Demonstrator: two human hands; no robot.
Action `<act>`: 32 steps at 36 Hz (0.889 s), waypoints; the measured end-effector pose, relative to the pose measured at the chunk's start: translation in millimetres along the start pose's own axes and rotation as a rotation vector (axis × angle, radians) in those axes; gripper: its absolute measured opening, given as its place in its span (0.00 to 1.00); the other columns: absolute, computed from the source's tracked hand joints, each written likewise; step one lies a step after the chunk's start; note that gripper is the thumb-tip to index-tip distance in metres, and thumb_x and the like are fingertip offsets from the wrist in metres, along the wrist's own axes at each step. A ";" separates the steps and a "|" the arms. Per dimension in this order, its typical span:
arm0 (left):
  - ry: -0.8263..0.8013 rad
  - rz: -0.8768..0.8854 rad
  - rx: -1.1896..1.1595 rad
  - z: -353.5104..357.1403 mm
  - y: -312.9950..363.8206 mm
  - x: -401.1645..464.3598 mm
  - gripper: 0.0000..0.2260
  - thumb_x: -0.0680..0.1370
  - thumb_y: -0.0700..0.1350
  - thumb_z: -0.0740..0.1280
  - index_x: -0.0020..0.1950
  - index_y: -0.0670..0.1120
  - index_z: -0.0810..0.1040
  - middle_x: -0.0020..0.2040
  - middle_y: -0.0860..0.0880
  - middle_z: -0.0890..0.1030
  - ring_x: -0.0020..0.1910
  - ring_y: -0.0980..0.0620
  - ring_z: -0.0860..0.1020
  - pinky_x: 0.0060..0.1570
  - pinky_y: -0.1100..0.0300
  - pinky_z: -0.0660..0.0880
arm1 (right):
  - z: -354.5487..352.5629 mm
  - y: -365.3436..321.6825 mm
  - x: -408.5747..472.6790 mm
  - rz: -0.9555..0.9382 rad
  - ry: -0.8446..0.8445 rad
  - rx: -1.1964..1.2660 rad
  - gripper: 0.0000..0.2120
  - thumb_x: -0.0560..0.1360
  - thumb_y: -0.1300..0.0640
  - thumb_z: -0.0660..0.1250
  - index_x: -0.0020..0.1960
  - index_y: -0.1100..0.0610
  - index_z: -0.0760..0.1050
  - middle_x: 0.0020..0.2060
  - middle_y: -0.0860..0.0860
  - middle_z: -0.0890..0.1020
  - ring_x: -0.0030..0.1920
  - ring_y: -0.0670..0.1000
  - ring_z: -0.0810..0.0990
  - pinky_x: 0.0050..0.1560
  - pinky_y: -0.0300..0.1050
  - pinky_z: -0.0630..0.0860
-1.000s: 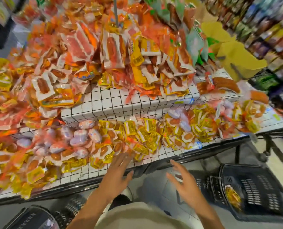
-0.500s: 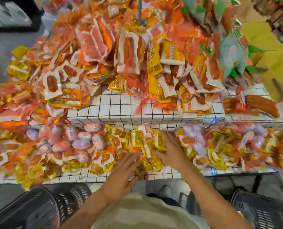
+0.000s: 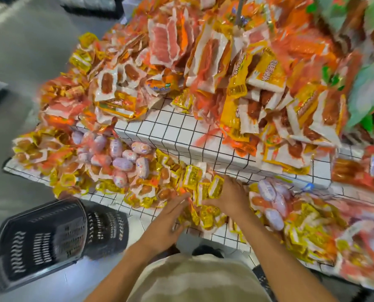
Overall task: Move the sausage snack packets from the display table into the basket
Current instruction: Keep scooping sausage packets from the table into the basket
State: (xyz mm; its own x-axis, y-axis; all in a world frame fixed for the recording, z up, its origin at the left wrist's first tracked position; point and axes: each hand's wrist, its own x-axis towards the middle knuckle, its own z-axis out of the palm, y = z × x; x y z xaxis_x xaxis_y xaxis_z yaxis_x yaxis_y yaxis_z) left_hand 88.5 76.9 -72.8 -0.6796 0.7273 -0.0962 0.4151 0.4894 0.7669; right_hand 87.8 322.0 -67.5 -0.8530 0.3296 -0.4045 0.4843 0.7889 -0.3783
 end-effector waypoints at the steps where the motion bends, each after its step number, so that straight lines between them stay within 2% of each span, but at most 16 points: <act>1: 0.005 0.008 0.000 0.2 -1.7 -0.2 0.24 0.82 0.44 0.66 0.78 0.46 0.66 0.81 0.55 0.58 0.80 0.56 0.56 0.76 0.62 0.57 | -1.2 -1.7 0.2 0.005 -0.005 0.004 0.54 0.57 0.28 0.78 0.76 0.50 0.65 0.70 0.53 0.74 0.72 0.59 0.69 0.68 0.53 0.66; 4: 0.018 0.019 -0.009 1.6 -4.8 -0.6 0.23 0.82 0.46 0.66 0.77 0.47 0.67 0.81 0.56 0.59 0.80 0.56 0.57 0.76 0.59 0.59 | 0.1 -2.8 -4.6 0.005 0.022 0.011 0.51 0.60 0.31 0.79 0.74 0.53 0.66 0.69 0.54 0.71 0.71 0.58 0.64 0.68 0.51 0.64; 6: 0.017 0.020 -0.016 1.7 -5.5 0.6 0.23 0.83 0.49 0.65 0.77 0.48 0.67 0.81 0.58 0.58 0.80 0.56 0.57 0.76 0.59 0.60 | 1.8 -1.0 -7.0 -0.037 0.011 0.087 0.51 0.61 0.34 0.80 0.75 0.56 0.65 0.71 0.54 0.66 0.72 0.56 0.61 0.71 0.49 0.63; 9: 0.002 0.020 -0.027 0.0 -6.0 2.0 0.25 0.83 0.58 0.59 0.78 0.50 0.65 0.81 0.61 0.56 0.80 0.58 0.57 0.75 0.63 0.59 | 2.0 -0.8 -12.1 -0.080 -0.145 0.270 0.61 0.59 0.33 0.81 0.80 0.55 0.55 0.79 0.52 0.57 0.79 0.54 0.57 0.77 0.53 0.61; 11: -0.014 0.022 -0.035 -2.2 -6.3 3.3 0.27 0.82 0.61 0.57 0.78 0.50 0.64 0.81 0.62 0.55 0.80 0.59 0.56 0.75 0.64 0.58 | 0.1 -1.8 -15.4 -0.057 -0.212 0.346 0.66 0.55 0.27 0.79 0.81 0.52 0.53 0.81 0.48 0.55 0.80 0.52 0.56 0.77 0.54 0.63; 12: -0.026 0.026 -0.040 -3.3 -6.6 4.2 0.26 0.83 0.59 0.58 0.78 0.50 0.64 0.81 0.61 0.56 0.80 0.58 0.55 0.76 0.64 0.57 | -0.8 -0.5 -15.8 -0.024 -0.223 0.405 0.66 0.52 0.23 0.76 0.81 0.50 0.55 0.80 0.47 0.58 0.79 0.51 0.59 0.75 0.52 0.65; 14: -0.042 0.041 -0.054 -4.6 -7.8 5.6 0.23 0.83 0.51 0.63 0.78 0.49 0.65 0.81 0.58 0.57 0.80 0.57 0.56 0.76 0.63 0.58 | -2.5 4.3 -15.0 0.040 -0.217 0.485 0.63 0.49 0.19 0.73 0.77 0.48 0.63 0.73 0.46 0.69 0.72 0.49 0.69 0.64 0.45 0.71; 16: -0.052 0.052 -0.066 -5.6 -9.5 5.9 0.24 0.82 0.45 0.65 0.78 0.48 0.65 0.81 0.55 0.58 0.80 0.56 0.57 0.76 0.62 0.59 | -2.4 8.9 -12.1 0.066 -0.181 0.472 0.51 0.54 0.25 0.77 0.69 0.49 0.68 0.65 0.46 0.75 0.66 0.48 0.75 0.57 0.44 0.74; 18: -0.064 0.061 -0.070 -6.5 -12.5 5.7 0.24 0.82 0.43 0.66 0.78 0.48 0.65 0.81 0.55 0.58 0.80 0.56 0.57 0.76 0.59 0.60 | -0.4 12.0 -8.6 0.094 -0.127 0.477 0.43 0.59 0.35 0.82 0.65 0.49 0.67 0.64 0.48 0.75 0.67 0.52 0.75 0.58 0.46 0.74; 19: -0.071 0.058 -0.078 -7.2 -14.1 5.8 0.24 0.82 0.42 0.66 0.78 0.48 0.65 0.81 0.55 0.58 0.80 0.56 0.56 0.76 0.57 0.61 | 0.4 12.3 -7.2 0.108 -0.122 0.484 0.45 0.59 0.37 0.83 0.67 0.50 0.65 0.66 0.50 0.75 0.69 0.54 0.74 0.60 0.46 0.73; 21: -0.075 0.039 -0.097 -8.7 -16.9 6.2 0.25 0.81 0.40 0.66 0.77 0.49 0.65 0.81 0.57 0.58 0.80 0.57 0.57 0.76 0.52 0.64 | -0.3 10.1 -4.4 0.146 -0.160 0.467 0.56 0.58 0.36 0.83 0.76 0.54 0.61 0.72 0.52 0.72 0.72 0.56 0.71 0.63 0.47 0.72; 22: -0.074 0.033 -0.099 -9.5 -18.1 6.5 0.25 0.81 0.39 0.66 0.77 0.49 0.66 0.81 0.58 0.58 0.80 0.57 0.57 0.75 0.51 0.65 | -1.2 9.0 -2.8 0.148 -0.184 0.443 0.58 0.57 0.35 0.83 0.78 0.55 0.61 0.72 0.52 0.72 0.72 0.55 0.72 0.65 0.47 0.73; 25: -0.079 0.044 -0.087 -10.0 -22.6 7.3 0.25 0.80 0.38 0.67 0.76 0.48 0.67 0.81 0.58 0.58 0.79 0.57 0.58 0.74 0.51 0.66 | -3.3 7.0 -1.7 0.142 -0.204 0.438 0.48 0.55 0.35 0.83 0.69 0.53 0.75 0.62 0.47 0.80 0.62 0.50 0.79 0.56 0.43 0.76; 27: -0.090 0.032 -0.087 -10.8 -26.1 7.5 0.25 0.80 0.40 0.67 0.76 0.49 0.67 0.81 0.59 0.58 0.79 0.58 0.58 0.74 0.51 0.67 | -4.0 4.7 -3.9 0.152 -0.188 0.487 0.46 0.56 0.36 0.84 0.68 0.53 0.75 0.59 0.45 0.79 0.57 0.47 0.78 0.47 0.37 0.72; 30: -0.107 0.011 -0.085 -12.9 -30.4 7.9 0.24 0.81 0.44 0.68 0.75 0.51 0.67 0.80 0.61 0.56 0.79 0.61 0.57 0.74 0.54 0.67 | 1.9 2.3 -9.4 0.130 -0.087 0.570 0.31 0.61 0.42 0.84 0.57 0.51 0.77 0.50 0.44 0.80 0.49 0.45 0.78 0.36 0.30 0.68; 32: -0.113 0.017 -0.087 -13.5 -31.6 8.9 0.24 0.81 0.44 0.68 0.75 0.52 0.67 0.80 0.62 0.56 0.79 0.62 0.57 0.74 0.58 0.65 | 8.2 0.9 -14.2 0.104 -0.012 0.618 0.23 0.64 0.47 0.83 0.51 0.52 0.76 0.45 0.44 0.79 0.44 0.43 0.78 0.34 0.29 0.69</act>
State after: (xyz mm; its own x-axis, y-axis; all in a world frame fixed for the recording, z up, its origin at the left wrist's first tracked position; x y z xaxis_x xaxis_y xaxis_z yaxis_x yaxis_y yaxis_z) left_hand 61.2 61.4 -89.4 -0.5988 0.7868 -0.1498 0.3687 0.4369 0.8205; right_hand 101.9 313.7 -68.9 -0.7948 0.3800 -0.4732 0.5907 0.3059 -0.7466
